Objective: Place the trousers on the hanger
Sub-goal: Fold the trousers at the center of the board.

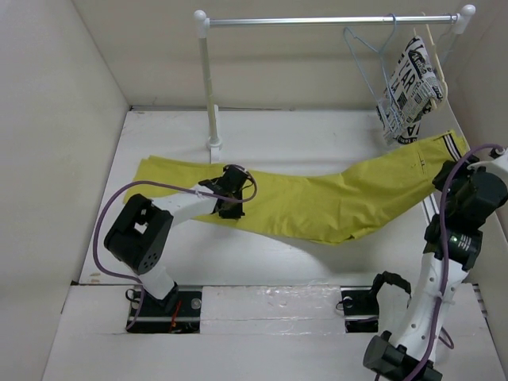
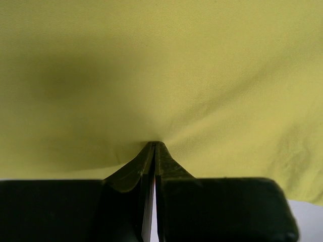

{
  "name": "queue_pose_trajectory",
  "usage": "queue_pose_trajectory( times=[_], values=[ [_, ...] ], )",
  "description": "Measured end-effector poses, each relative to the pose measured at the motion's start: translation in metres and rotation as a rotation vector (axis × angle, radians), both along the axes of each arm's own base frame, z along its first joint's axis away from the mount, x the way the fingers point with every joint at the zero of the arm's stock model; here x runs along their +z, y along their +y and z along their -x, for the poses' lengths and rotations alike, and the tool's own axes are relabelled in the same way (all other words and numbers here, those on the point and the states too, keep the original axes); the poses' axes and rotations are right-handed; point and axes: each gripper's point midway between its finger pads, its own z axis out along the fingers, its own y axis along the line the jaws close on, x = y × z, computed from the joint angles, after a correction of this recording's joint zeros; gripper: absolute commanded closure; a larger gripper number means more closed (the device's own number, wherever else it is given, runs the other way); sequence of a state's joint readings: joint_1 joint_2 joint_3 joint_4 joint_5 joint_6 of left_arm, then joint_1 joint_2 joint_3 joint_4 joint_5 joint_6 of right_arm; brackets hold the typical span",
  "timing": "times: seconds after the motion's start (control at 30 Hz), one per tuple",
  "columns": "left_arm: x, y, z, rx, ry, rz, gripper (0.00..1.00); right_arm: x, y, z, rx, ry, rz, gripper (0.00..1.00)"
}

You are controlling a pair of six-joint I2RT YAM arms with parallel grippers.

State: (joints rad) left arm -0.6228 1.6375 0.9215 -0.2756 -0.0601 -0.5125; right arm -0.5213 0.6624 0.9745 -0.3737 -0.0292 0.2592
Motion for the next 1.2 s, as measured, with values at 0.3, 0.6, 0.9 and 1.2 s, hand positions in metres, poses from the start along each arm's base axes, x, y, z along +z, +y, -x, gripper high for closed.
queue_pose_trajectory(
  times=[0.3,0.6,0.9,1.2],
  values=[
    [0.011,-0.070,0.029,-0.199,0.052,0.056,1.00,0.081,0.039,-0.001,0.165,-0.041,0.141,1.00],
    [0.035,-0.171,0.056,-0.411,0.052,0.198,1.00,0.101,0.126,-0.029,0.491,-0.068,0.162,1.00],
    [0.005,-0.178,0.070,-0.389,0.125,0.189,1.00,0.085,0.232,-0.071,0.713,0.002,0.171,1.00],
    [0.134,-0.041,-0.013,0.069,-0.208,0.290,1.00,0.077,0.359,-0.118,0.875,0.044,0.221,1.00]
  ],
)
